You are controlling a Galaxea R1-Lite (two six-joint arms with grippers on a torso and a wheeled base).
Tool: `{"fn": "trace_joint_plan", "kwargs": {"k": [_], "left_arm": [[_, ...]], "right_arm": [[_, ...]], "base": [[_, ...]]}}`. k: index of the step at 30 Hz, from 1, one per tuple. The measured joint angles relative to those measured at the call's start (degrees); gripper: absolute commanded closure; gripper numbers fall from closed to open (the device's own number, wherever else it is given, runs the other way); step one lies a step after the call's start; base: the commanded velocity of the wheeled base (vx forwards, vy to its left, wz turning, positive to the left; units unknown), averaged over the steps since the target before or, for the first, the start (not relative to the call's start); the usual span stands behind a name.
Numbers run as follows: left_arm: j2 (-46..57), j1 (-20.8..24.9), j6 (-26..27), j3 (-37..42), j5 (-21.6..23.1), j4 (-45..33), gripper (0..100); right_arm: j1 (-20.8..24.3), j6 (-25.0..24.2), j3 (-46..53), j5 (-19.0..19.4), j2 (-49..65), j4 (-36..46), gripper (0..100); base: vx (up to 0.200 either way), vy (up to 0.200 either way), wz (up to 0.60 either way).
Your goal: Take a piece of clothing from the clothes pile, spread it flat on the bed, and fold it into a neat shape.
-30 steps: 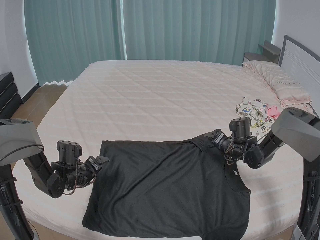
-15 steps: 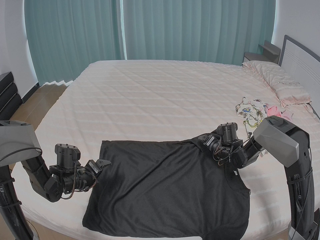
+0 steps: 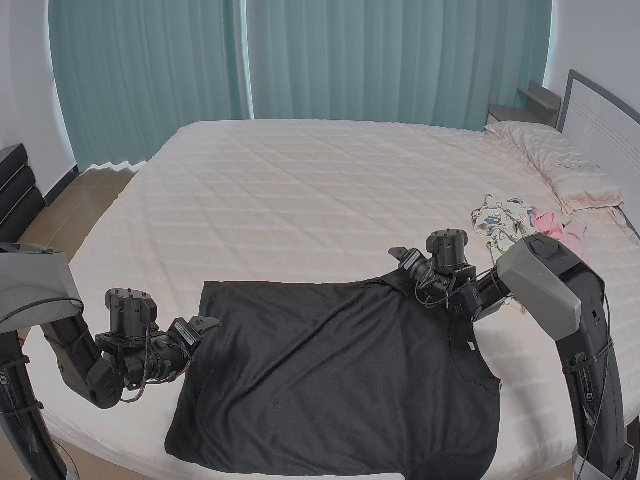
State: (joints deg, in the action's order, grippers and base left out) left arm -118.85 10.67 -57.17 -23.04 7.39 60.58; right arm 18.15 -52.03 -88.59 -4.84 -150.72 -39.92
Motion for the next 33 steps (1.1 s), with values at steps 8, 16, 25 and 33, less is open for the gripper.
{"fn": "trace_joint_plan", "kwargs": {"k": [8, 16, 25, 33], "left_arm": [[0.00, -0.11, -0.02, 0.77, -0.15, 1.11, 0], [-0.06, -0.12, -0.05, 0.88, -0.17, 1.19, 0], [-0.48, -0.11, 0.05, 0.83, -0.20, 1.19, 0], [-0.74, -0.09, 0.02, 0.88, -0.20, 1.19, 0]], "right_arm": [[-2.69, 0.06, -10.34, 0.11, -0.07, -4.58, 0], [-3.38, 4.08, -12.54, 0.06, -1.27, -4.02, 0], [-5.28, 9.75, -7.30, 0.88, -1.21, -3.95, 0], [-9.23, 16.02, 1.46, 7.19, 1.16, -4.46, 0]], "base": [[0.000, 0.000, 0.00], [0.000, 0.000, 0.00], [0.000, 0.000, 0.00], [0.000, 0.000, 0.00]]}}
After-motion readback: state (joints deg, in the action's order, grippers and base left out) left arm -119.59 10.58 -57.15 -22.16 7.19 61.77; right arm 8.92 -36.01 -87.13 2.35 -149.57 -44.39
